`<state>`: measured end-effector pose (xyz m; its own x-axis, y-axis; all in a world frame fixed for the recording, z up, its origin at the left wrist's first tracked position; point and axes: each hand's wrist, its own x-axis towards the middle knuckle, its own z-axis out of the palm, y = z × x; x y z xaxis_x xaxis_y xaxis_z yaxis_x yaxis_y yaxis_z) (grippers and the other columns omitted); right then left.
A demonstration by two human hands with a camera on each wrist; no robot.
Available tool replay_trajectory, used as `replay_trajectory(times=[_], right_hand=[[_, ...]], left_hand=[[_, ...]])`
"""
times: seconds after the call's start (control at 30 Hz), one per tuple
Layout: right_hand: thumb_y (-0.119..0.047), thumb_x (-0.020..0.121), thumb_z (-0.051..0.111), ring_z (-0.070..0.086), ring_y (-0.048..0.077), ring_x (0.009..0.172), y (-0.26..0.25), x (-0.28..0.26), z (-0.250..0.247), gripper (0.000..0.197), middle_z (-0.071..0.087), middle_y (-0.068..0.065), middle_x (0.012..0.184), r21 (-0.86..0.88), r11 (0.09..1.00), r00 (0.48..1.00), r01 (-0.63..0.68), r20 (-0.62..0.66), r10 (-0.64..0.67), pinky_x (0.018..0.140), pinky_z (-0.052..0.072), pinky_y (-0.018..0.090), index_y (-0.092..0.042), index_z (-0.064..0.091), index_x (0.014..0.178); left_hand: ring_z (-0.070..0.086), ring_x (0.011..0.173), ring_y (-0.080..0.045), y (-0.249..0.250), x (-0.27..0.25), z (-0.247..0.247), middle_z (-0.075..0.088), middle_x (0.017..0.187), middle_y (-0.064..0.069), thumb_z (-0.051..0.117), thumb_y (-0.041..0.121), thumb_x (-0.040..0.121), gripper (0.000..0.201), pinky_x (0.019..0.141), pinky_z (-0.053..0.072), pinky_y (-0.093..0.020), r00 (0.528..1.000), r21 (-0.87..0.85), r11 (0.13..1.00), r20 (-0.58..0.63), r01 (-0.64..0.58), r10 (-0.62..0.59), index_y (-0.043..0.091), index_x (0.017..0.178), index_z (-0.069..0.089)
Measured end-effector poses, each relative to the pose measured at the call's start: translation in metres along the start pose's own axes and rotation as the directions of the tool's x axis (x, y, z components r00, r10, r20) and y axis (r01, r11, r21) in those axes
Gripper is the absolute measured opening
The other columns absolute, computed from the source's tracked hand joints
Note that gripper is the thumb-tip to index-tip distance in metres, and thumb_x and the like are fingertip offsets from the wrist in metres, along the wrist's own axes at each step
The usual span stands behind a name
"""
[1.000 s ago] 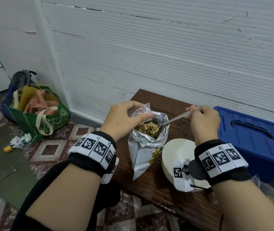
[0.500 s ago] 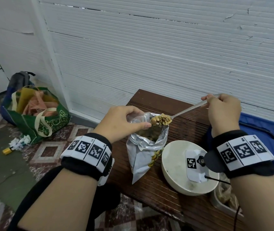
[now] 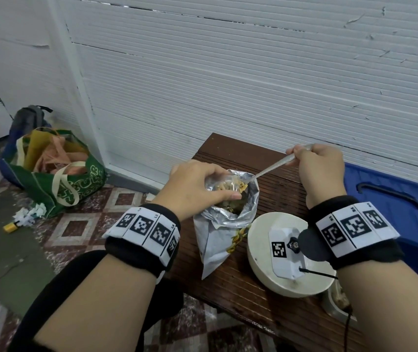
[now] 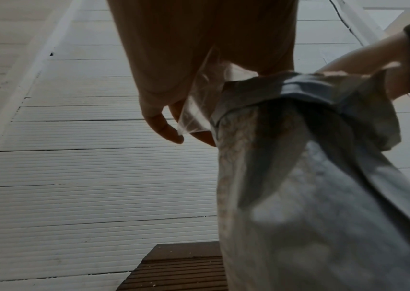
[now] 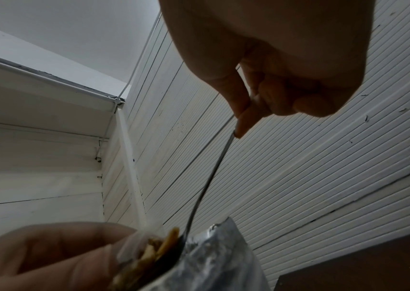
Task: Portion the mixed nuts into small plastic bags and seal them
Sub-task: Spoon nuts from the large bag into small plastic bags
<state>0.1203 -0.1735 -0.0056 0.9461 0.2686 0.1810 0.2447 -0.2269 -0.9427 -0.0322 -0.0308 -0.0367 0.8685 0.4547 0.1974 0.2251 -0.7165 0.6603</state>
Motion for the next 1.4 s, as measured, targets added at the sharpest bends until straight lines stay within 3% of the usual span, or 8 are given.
replay_trajectory(times=[0.17,0.37,0.53,0.73,0.97,1.1,1.23,1.4], right_hand=[[-0.010,0.094,0.052,0.062,0.012,0.096,0.000,-0.001,0.004,0.041,0.068,-0.008,0.083,0.053,0.999,1.000,-0.002,0.006,0.002,0.095,0.045,0.033,-0.012,0.060,0.054],[-0.015,0.096,0.053,0.060,0.002,0.094,-0.007,-0.009,0.008,0.041,0.069,-0.011,0.086,0.095,0.993,0.994,0.069,0.075,-0.076,0.091,0.039,0.028,-0.016,0.061,0.055],[-0.017,0.096,0.054,0.062,0.006,0.089,-0.012,-0.014,0.006,0.032,0.070,-0.009,0.082,0.179,0.959,0.963,0.220,0.116,-0.242,0.085,0.044,0.027,-0.024,0.065,0.067],[-0.014,0.096,0.054,0.060,0.000,0.073,-0.027,-0.018,-0.010,0.020,0.067,-0.011,0.081,0.251,0.848,0.871,0.468,0.030,-0.490,0.067,0.042,0.010,-0.023,0.067,0.084],[-0.016,0.097,0.051,0.060,-0.001,0.071,-0.029,-0.010,-0.023,0.023,0.066,-0.012,0.084,0.196,0.856,0.871,0.478,-0.229,-0.434,0.065,0.045,0.013,-0.026,0.061,0.079],[-0.021,0.095,0.054,0.056,0.010,0.069,-0.012,-0.018,-0.012,0.022,0.066,-0.005,0.079,-0.015,0.905,0.905,0.425,-0.031,-0.425,0.066,0.045,0.021,-0.030,0.064,0.077],[-0.022,0.093,0.057,0.059,0.013,0.076,0.007,-0.037,0.007,0.016,0.070,-0.004,0.081,-0.167,0.760,0.773,0.627,0.253,-0.582,0.072,0.046,0.028,-0.019,0.072,0.091],[-0.023,0.091,0.047,0.047,0.022,0.065,0.035,-0.051,0.023,0.025,0.058,-0.002,0.067,-0.289,0.505,0.580,0.813,0.461,-0.671,0.064,0.040,0.035,-0.015,0.070,0.087]], left_hand=[[0.050,0.105,-0.004,0.003,0.001,0.003,0.063,0.104,0.017,0.058,0.076,0.057,0.064,0.102,0.028,-0.034,0.999,0.073,0.997,-0.029,-0.030,0.032,0.037,0.107,0.067],[0.045,0.102,0.000,0.006,0.000,0.006,0.058,0.098,0.023,0.063,0.072,0.061,0.057,0.094,0.022,-0.026,0.993,0.093,0.993,-0.076,-0.078,0.085,0.037,0.105,0.066],[0.059,0.088,0.003,0.006,0.000,0.004,0.062,0.088,0.024,0.082,0.048,0.062,0.048,0.087,0.049,-0.022,0.988,-0.092,0.990,-0.125,-0.107,0.095,0.028,0.104,0.070],[0.058,0.084,0.006,0.007,0.000,0.000,0.063,0.091,0.020,0.079,0.043,0.069,0.033,0.073,0.046,-0.003,0.982,-0.304,0.952,-0.187,-0.021,-0.038,0.035,0.096,0.061],[0.064,0.082,0.001,0.001,0.000,-0.011,0.068,0.089,0.012,0.078,0.039,0.071,0.030,0.068,0.052,-0.009,0.971,-0.422,0.907,-0.218,-0.001,-0.100,0.035,0.090,0.055],[0.065,0.079,0.003,0.000,-0.001,-0.012,0.070,0.084,0.012,0.075,0.048,0.064,0.039,0.071,0.050,-0.009,0.981,-0.447,0.895,-0.181,-0.015,-0.074,0.033,0.095,0.058],[0.060,0.076,0.013,-0.001,-0.001,-0.009,0.068,0.079,0.018,0.077,0.042,0.070,0.030,0.073,0.044,-0.002,0.991,-0.408,0.913,-0.119,0.007,-0.060,0.038,0.088,0.054],[0.061,0.071,0.006,-0.003,0.000,-0.008,0.068,0.073,0.023,0.077,0.039,0.073,0.025,0.066,0.046,-0.006,0.992,-0.391,0.920,-0.110,0.016,-0.064,0.038,0.086,0.055]])
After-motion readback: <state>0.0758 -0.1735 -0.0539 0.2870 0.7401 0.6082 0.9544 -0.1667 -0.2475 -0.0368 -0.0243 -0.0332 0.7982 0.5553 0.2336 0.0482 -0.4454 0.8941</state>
